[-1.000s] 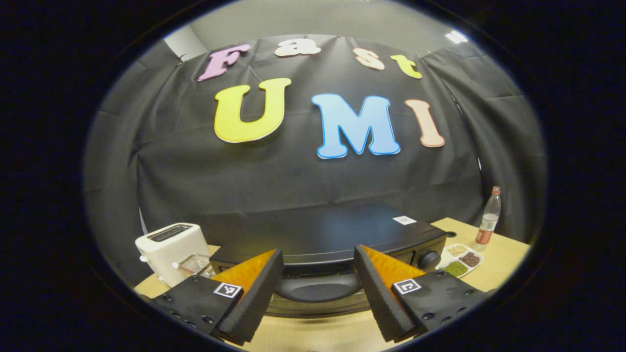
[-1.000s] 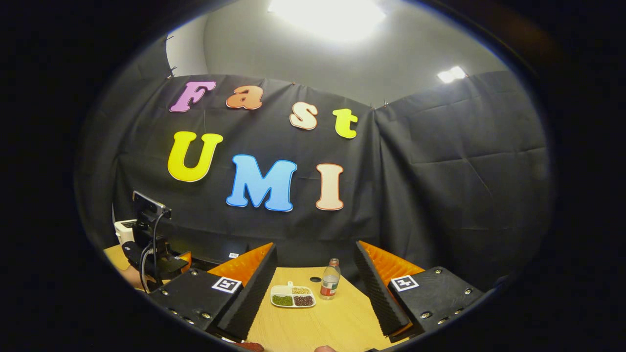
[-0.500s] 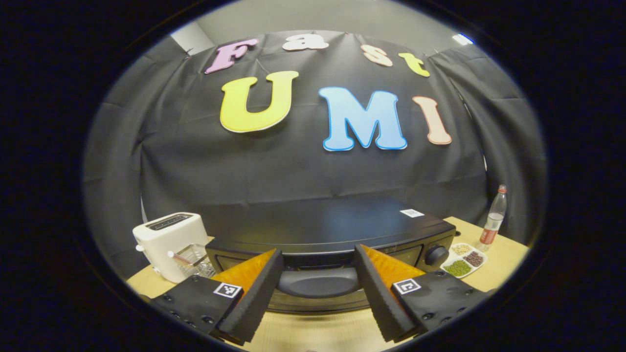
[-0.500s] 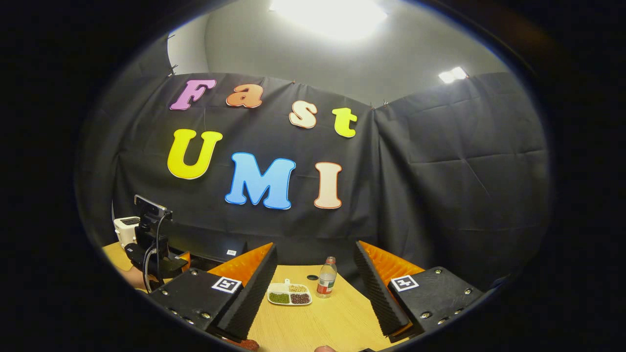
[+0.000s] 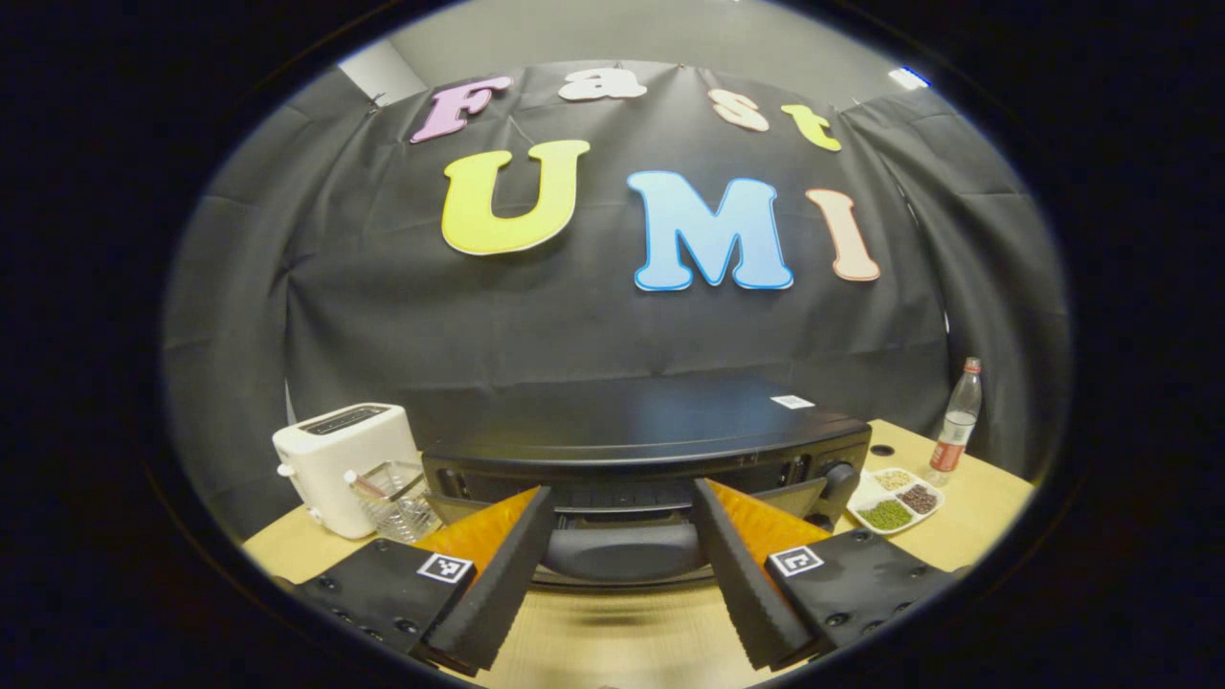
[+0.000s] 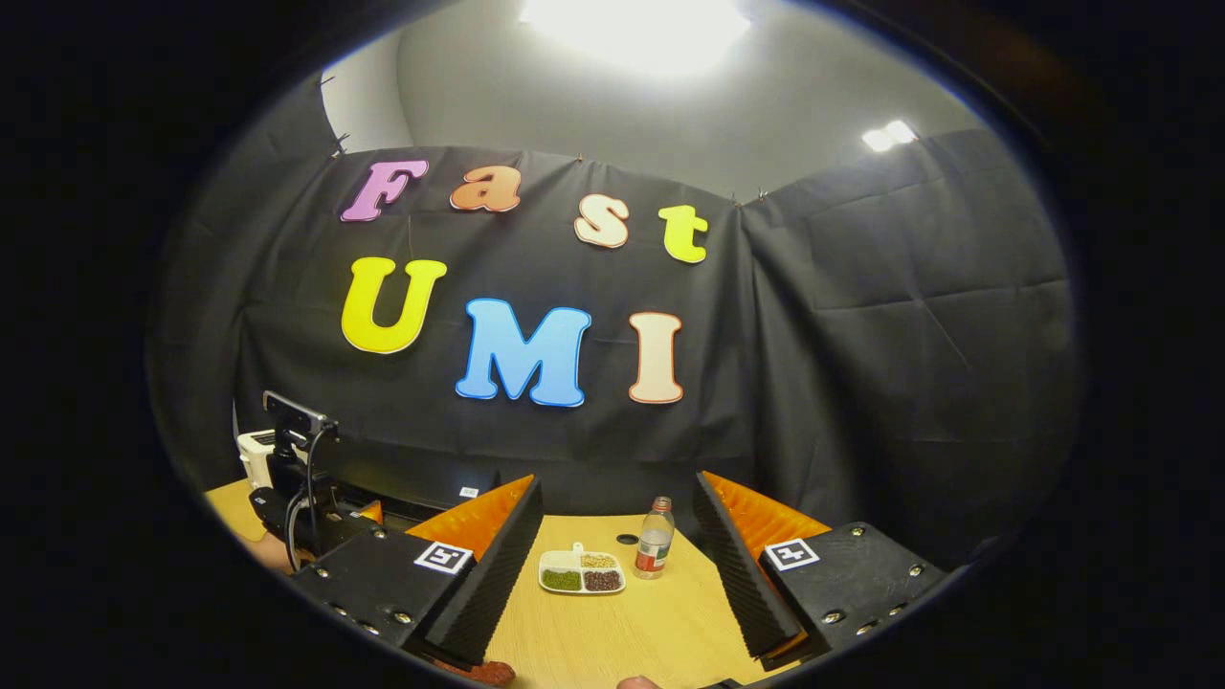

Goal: Open the electric oven with the left hand, put the food in, and close the electric oven.

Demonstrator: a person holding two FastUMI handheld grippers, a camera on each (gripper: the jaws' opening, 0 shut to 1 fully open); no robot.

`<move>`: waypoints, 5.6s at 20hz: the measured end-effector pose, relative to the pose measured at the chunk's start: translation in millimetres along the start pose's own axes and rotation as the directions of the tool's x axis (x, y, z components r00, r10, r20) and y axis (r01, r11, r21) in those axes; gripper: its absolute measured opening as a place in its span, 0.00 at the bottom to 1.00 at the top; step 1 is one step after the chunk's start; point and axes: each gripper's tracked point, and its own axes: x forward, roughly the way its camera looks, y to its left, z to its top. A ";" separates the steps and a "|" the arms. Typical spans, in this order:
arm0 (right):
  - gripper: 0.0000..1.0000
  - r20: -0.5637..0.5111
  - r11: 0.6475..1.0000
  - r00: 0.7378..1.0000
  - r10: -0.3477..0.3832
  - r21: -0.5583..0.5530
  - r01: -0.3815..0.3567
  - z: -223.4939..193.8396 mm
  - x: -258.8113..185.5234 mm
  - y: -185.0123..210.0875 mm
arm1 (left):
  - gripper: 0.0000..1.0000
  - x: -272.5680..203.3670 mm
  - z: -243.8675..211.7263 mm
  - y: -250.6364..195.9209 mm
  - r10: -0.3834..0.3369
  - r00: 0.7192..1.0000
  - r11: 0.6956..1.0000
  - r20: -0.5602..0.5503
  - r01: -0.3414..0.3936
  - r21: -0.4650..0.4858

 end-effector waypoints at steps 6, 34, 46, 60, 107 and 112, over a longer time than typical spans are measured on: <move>0.95 -0.021 0.999 1.000 0.022 0.039 -0.021 -9.4 -0.8 2.0 | 1.00 -26.6 -19.2 -1.0 -0.003 0.999 1.000 -0.033 0.003 0.008; 0.95 -0.085 0.995 0.995 0.059 0.090 -0.051 -33.5 -13.7 -4.3 | 0.97 -87.6 -140.8 -12.8 -0.012 0.962 0.998 -0.274 0.030 0.061; 0.95 -0.110 0.977 0.977 0.180 0.136 -0.165 -51.1 -15.8 3.5 | 1.00 -145.1 -44.9 -6.7 0.030 0.994 0.999 -0.107 -0.025 0.046; 0.96 -0.262 0.908 0.880 0.396 0.258 -0.331 -123.7 -22.7 43.7 | 0.96 -278.0 105.1 16.5 0.103 0.983 0.995 0.154 -0.104 0.000; 0.09 -0.451 0.521 0.473 0.757 0.853 -0.019 -216.8 -45.3 145.3 | 0.96 -306.1 109.1 88.0 0.252 0.954 0.968 0.164 -0.246 -0.056; 0.10 -0.398 0.494 0.522 0.754 0.868 -0.052 -189.3 -18.7 175.2 | 1.00 -290.7 110.2 100.5 0.233 0.957 0.972 0.172 -0.227 -0.054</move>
